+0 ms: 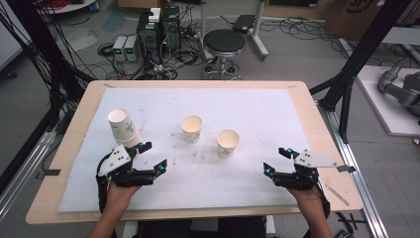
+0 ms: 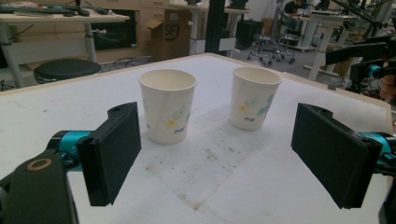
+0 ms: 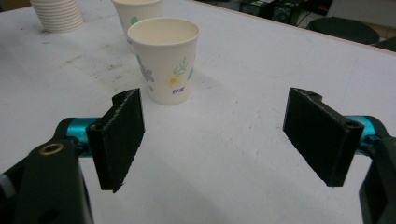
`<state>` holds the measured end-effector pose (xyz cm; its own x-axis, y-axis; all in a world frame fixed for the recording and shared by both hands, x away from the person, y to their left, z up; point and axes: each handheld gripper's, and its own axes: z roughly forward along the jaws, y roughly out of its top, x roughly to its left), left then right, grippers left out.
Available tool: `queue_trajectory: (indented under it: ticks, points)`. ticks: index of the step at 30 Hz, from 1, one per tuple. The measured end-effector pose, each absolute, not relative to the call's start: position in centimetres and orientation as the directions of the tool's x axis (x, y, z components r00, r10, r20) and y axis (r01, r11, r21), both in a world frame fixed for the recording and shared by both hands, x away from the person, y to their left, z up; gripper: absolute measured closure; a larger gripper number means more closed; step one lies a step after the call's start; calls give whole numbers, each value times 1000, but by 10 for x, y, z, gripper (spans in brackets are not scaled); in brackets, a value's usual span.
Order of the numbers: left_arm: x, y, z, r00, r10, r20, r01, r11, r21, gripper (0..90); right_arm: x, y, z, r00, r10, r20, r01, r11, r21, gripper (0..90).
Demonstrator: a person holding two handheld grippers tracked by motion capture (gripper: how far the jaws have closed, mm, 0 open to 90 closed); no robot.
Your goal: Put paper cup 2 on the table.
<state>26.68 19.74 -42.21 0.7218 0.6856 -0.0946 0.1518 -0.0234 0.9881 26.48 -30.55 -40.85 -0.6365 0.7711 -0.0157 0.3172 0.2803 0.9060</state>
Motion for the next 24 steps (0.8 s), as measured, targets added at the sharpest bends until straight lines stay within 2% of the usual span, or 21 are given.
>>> queue_trajectory:
  ticks: [8, 24]
  points:
    - [264, 210, -430, 687, 720, -98, 162, -20, 987, 164, 256, -303, -410, -633, 774, -25, 318, 290, 903, 213]
    - [262, 208, -429, 679, 729, -84, 155, -31, 987, 170, 257, -303, -412, -643, 766, -24, 310, 289, 906, 213]
